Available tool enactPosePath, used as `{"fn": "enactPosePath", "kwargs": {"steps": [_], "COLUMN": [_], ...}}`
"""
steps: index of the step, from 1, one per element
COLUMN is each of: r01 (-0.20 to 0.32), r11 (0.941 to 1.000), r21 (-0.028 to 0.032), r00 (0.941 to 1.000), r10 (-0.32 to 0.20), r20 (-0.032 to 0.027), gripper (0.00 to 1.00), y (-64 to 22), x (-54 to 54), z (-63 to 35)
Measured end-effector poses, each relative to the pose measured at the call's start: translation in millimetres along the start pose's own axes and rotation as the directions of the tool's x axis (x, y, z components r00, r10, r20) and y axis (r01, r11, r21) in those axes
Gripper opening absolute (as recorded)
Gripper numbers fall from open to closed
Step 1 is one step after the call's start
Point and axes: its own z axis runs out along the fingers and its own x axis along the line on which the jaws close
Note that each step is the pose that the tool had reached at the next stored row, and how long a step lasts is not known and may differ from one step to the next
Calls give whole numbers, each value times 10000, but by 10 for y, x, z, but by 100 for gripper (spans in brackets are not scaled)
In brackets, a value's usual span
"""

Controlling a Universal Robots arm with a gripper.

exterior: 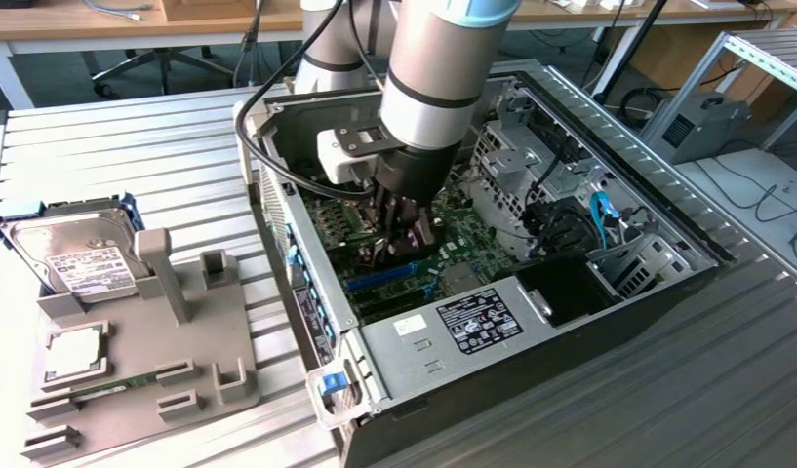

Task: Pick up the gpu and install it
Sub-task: 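Insert the gpu into the slot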

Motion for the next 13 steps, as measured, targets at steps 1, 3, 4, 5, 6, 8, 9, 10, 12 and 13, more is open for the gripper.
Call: {"fn": "enactPosePath", "kwargs": {"steps": [1, 3, 4, 5, 6, 8, 9, 10, 12, 13], "r01": [-1, -1, -1, -1, -1, -1, -2, -1, -1, -2], "r11": [10000, 10000, 10000, 10000, 10000, 10000, 10000, 10000, 10000, 10000], "r21": [-2, 0, 1, 0, -1, 0, -1, -2, -1, -1], "r00": [10000, 10000, 10000, 10000, 10000, 10000, 10000, 10000, 10000, 10000], "r10": [1, 1, 1, 1, 1, 1, 2, 1, 1, 2], "r20": [-11, -8, -5, -7, -9, -12, -19, -21, -21, -20], "gripper": [26, 26, 26, 26, 26, 26, 26, 26, 26, 26], "y": [1, 0, 0, 0, 0, -1, -2, -1, -1, -1], "x": [0, 0, 0, 0, 1, 1, 1, 2, 2, 2], "z": [0, 6, 12, 20, 29, 51, 58, 63, 69, 72]}}
